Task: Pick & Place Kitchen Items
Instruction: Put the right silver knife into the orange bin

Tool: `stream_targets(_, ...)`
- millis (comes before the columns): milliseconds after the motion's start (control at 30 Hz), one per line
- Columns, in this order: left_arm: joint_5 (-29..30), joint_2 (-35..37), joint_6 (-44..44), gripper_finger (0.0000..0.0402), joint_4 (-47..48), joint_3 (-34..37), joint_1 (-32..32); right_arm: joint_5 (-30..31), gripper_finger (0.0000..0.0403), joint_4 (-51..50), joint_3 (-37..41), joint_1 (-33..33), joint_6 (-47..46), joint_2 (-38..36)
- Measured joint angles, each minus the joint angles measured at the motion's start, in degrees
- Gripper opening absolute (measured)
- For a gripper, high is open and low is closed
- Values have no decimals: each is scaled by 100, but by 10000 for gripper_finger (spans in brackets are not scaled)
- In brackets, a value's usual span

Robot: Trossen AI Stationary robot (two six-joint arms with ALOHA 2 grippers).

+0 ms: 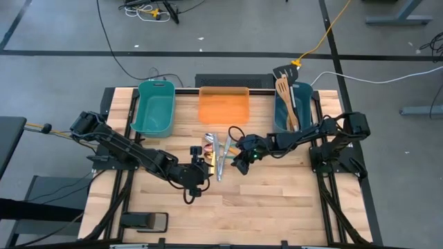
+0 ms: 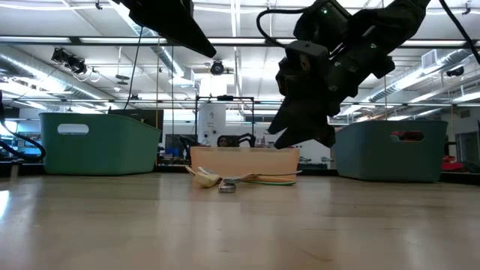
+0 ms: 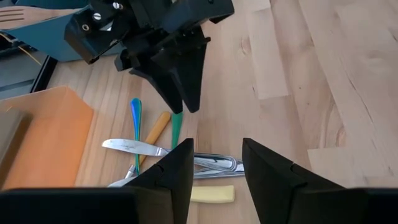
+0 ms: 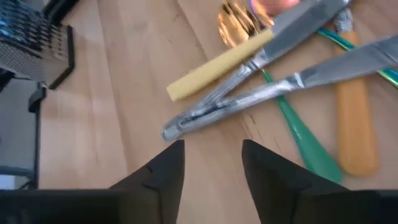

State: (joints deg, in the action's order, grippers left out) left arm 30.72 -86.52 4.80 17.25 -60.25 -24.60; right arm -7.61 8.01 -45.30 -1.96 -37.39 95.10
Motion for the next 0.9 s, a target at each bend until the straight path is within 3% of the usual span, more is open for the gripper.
stream_targets(900,-1,-2,0,142,-533,-1,0,380,183,905,24,-52,-246,777)
